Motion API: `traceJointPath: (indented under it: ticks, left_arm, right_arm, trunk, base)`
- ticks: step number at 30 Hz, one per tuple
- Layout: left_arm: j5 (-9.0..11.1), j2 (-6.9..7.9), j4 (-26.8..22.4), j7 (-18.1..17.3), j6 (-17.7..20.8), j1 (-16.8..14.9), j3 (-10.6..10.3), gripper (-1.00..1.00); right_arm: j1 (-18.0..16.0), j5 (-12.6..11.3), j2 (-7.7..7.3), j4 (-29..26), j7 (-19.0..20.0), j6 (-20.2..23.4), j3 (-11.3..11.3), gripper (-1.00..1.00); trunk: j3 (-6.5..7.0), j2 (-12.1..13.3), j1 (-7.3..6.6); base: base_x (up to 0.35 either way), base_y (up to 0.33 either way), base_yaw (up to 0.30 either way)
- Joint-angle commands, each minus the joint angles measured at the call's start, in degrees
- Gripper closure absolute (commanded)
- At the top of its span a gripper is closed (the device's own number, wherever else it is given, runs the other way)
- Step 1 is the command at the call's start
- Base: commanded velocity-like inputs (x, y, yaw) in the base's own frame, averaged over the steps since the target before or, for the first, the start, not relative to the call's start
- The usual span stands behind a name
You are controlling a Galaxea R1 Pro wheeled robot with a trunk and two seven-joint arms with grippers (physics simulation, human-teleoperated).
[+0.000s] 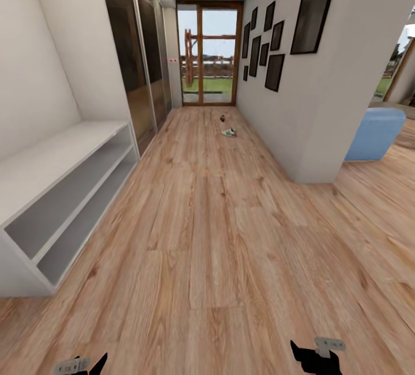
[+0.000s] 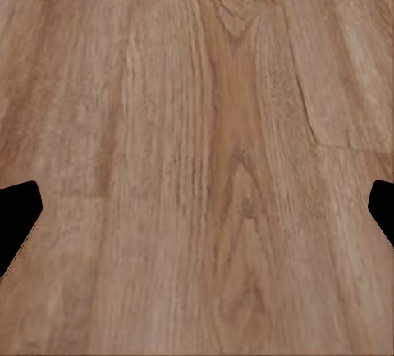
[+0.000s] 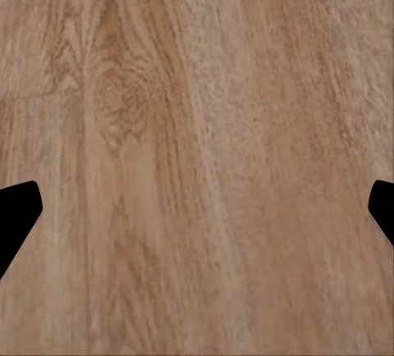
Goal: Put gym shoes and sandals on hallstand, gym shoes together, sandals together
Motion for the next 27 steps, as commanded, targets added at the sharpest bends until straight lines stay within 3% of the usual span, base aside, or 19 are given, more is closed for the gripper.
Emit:
traceJointPath:
  ticks: [1, 27]
  left_arm:
    - [0.43, 0.01, 0.08, -0.52, 0.1, -0.04, 0.15, -1.0]
    - [0.43, 0.01, 0.08, -0.52, 0.11, -0.04, 0.11, -1.0]
  right_arm:
    - [-0.04, 0.49, 0.0, 0.05, 0.26, -0.2, -0.52, -1.0]
    - [0.04, 0.49, -0.09, 0.13, 0.25, -0.2, -0.49, -1.0]
  trunk:
    - [-0.05, -0.02, 0.02]
    - [-0.05, -0.02, 0.02]
  base:
    - [0.339, 0.0, 0.0]
    - [0.339, 0.0, 0.0]
